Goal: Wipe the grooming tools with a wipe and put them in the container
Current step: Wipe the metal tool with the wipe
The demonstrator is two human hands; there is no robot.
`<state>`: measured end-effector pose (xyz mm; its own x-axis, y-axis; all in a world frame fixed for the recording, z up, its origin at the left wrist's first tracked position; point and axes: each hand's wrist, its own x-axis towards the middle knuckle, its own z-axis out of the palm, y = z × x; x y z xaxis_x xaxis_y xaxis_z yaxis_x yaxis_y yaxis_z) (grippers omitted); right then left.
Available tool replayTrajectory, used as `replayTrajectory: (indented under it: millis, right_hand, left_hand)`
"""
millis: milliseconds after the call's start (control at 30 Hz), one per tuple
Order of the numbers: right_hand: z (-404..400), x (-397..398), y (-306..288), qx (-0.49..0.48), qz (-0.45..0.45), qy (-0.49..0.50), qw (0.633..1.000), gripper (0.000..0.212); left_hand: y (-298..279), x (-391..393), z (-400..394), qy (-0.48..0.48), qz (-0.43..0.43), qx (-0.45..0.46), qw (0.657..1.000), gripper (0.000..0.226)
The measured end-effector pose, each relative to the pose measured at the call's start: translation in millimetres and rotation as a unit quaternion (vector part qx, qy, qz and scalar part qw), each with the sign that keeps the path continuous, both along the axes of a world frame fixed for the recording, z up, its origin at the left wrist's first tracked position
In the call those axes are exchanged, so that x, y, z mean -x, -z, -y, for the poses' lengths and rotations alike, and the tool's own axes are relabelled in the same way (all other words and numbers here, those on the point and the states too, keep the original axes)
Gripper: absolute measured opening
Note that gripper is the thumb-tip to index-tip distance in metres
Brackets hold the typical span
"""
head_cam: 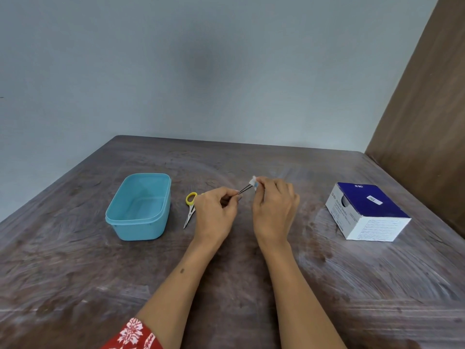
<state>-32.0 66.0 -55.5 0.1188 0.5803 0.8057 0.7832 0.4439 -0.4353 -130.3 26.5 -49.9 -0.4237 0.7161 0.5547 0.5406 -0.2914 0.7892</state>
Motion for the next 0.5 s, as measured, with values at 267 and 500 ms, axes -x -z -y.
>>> replayTrajectory:
  millis: [267,500]
  right_hand:
    - [0.0,3.7,1.2,-0.016,-0.001,-0.024,1.000,0.020]
    - [-0.6,7.4,2.7,-0.037,0.020,-0.045,0.998,0.017]
  left_hand:
    - [1.1,1.2,-1.1,0.000,0.027,0.005,1.000,0.005]
    - [0.1,1.7,-1.2,-0.003,0.046,0.010,0.999,0.005]
